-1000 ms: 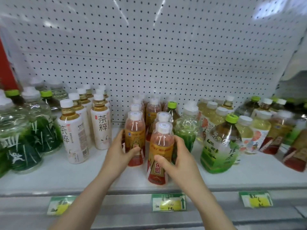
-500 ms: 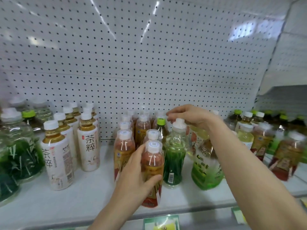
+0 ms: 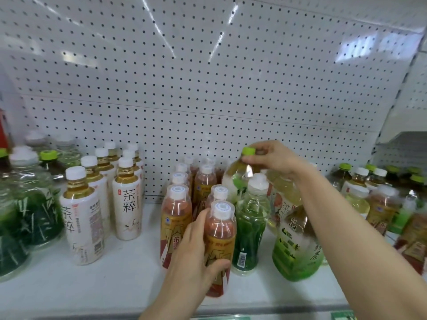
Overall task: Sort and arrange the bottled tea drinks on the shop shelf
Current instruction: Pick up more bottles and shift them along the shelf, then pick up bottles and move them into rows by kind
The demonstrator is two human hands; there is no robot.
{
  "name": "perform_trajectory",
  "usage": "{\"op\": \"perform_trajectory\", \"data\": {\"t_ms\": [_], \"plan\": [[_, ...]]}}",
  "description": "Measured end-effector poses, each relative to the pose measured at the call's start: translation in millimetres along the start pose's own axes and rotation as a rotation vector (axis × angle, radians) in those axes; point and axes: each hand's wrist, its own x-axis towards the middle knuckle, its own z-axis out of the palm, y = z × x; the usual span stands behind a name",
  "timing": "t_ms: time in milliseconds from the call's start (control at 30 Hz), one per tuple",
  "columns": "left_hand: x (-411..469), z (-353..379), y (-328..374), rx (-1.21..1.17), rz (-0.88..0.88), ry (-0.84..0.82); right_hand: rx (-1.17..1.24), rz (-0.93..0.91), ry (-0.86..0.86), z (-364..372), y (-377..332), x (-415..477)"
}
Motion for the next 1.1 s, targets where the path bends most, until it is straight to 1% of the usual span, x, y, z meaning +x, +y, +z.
{"op": "perform_trajectory", "data": {"t_ms": [100, 233, 367, 467, 533, 567, 600, 667, 700, 733, 767, 833, 867, 933, 1000, 1033, 1100], "plan": [[1.3, 6.6, -0.6, 0.044, -0.005, 0.026, 0.144, -0.104, 0.179, -27.9, -28.5, -6.4], [16.6, 19.9, 3.2, 0.100, -0.043, 0.092, 0.400, -0.370, 0.459, -55.6, -65.5, -19.7], [36.5, 30.7, 5.2, 0.170, -0.110, 0.128, 0.495, -0.537, 0.562, -58.8, -89.6, -32.6], [40.7, 28.8, 9.0, 0.210, -0.138, 0.106, 0.547, -0.572, 0.558, -50.5, -94.6, -42.4], [36.8, 20.5, 14.5, 0.196, -0.089, 0.134, 0.592, -0.582, 0.520, -43.8, -94.1, -50.1], [34.3, 13.3, 19.4, 0.134, -0.044, 0.162, 0.627, -0.581, 0.495, -40.9, -93.6, -53.5], [33.2, 4.3, 25.8, 0.024, 0.006, 0.186, 0.665, -0.572, 0.461, -36.8, -93.7, -57.1], [33.9, -17.1, 42.9, -0.329, 0.078, 0.209, 0.728, -0.533, 0.376, -26.9, -95.7, -62.3], [34.7, -29.0, 50.0, -0.491, 0.091, 0.196, 0.749, -0.510, 0.330, -21.2, -97.5, -64.2], [36.0, -41.5, 57.1, -0.587, 0.098, 0.161, 0.756, -0.488, 0.283, -15.0, -99.3, -66.2], [38.6, -53.4, 62.3, -0.608, 0.093, 0.106, 0.748, -0.464, 0.235, -8.1, -100.7, -68.4], [43.1, -71.6, 67.4, -0.536, 0.077, -0.021, 0.720, -0.413, 0.138, 9.3, -101.2, -72.7], [43.6, -75.7, 65.3, -0.507, 0.056, -0.050, 0.706, -0.389, 0.103, 19.8, -100.6, -75.5], [38.9, -75.4, 57.2, -0.519, 0.000, -0.041, 0.694, -0.360, 0.072, 39.7, -97.7, -80.3], [29.6, -69.3, 47.1, -0.557, -0.043, 0.020, 0.667, -0.358, 0.113, 53.5, -89.6, -84.8], [24.5, -66.6, 42.3, -0.573, -0.051, 0.043, 0.595, -0.370, 0.182, 57.3, -82.6, -87.7], [14.1, -60.9, 32.9, -0.620, -0.072, 0.060, 0.386, -0.375, 0.407, 65.7, -59.2, -98.7]]}}
